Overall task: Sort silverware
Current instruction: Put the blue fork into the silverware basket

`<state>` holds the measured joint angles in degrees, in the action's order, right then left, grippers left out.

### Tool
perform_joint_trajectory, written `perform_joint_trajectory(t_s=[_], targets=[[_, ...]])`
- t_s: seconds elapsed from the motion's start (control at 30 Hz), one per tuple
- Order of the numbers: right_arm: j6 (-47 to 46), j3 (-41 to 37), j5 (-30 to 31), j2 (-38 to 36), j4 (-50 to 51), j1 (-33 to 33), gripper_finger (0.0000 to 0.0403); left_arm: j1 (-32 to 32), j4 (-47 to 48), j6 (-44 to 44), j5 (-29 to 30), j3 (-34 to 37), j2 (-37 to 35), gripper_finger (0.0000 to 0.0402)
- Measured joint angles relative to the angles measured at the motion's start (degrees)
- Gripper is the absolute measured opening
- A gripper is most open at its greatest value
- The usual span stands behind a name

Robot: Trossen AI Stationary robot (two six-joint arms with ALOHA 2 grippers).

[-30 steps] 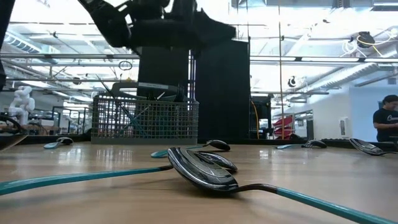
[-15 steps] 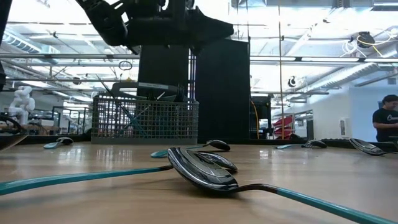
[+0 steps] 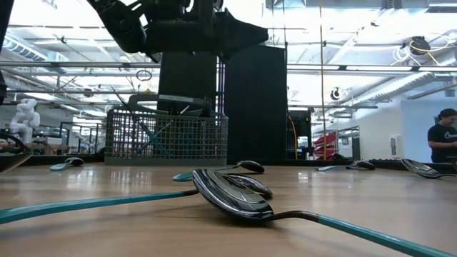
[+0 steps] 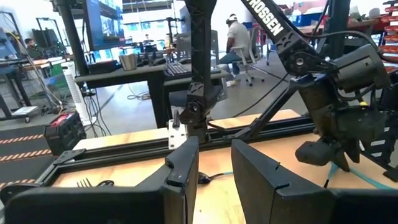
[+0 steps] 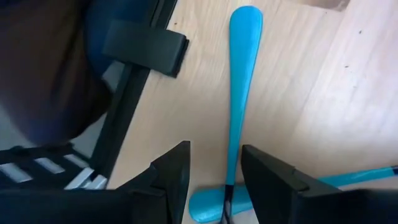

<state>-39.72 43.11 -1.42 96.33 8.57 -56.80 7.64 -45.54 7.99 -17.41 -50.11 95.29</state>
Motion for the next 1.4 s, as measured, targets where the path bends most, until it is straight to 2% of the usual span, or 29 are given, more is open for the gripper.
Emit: perform_joint_trajectory(t_s=[0.17, 0.37, 0.57, 0.73, 0.83, 0.93, 1.03, 1.17, 1.3, 1.4], targets=[[-0.25, 0.1, 5.42, 0.78, 2.77, -1.65, 0.0118, 0.0, 0.02, -0.02, 0.07, 0.0, 0.0, 0.0093], [-2.57, 0.02, 8.23, 0.9, 3.96, -2.56, 0.0016, 0.0, 0.0, -0.03, 0.11, 0.0, 0.0, 0.0093], [-1.15, -0.4, 7.47, -1.77, 4.14, -2.56, 0.0006, 0.0, 0.22, -2.24, 0.12, 0.0, 0.0, 0.0093], [0.9, -0.22, 7.51, -9.49, 9.37, 0.33, 0.0002, 0.07, -1.68, -14.57, 0.13, 0.0, 0.02, 0.0093], [6.1, 2.66, 14.96, -13.2, 19.43, 1.69, 0.0001, 0.17, -1.23, -22.02, -0.46, -0.23, 0.02, 0.0093], [15.32, 5.92, 28.51, -15.4, 27.97, 2.97, 0.0001, 0.17, -0.38, -24.25, -0.7, -0.24, 0.02, 0.0093], [25.67, 8.06, 43.06, -16.95, 31.9, 4.92, 0.0001, -0.05, 0.35, -26.86, -0.92, -0.24, 0.05, 0.0093], [41.04, 8.38, 57.38, -17.06, 32.17, 9.13, 0.0, -1.79, 1.97, -28.89, -0.43, -0.26, 0.25, 0.0093], [56.07, 8.36, 58.22, -15.39, 31.58, 15.26, 0.0, -4.07, 3.05, -36.93, 0.17, -0.66, 2.96, 0.0093], [65.32, 8.35, 58.23, -13.79, 27.87, 19.54, 0.0, -5.34, 2.65, -43.6, 3.57, -0.87, 5.7, 0.0093]])
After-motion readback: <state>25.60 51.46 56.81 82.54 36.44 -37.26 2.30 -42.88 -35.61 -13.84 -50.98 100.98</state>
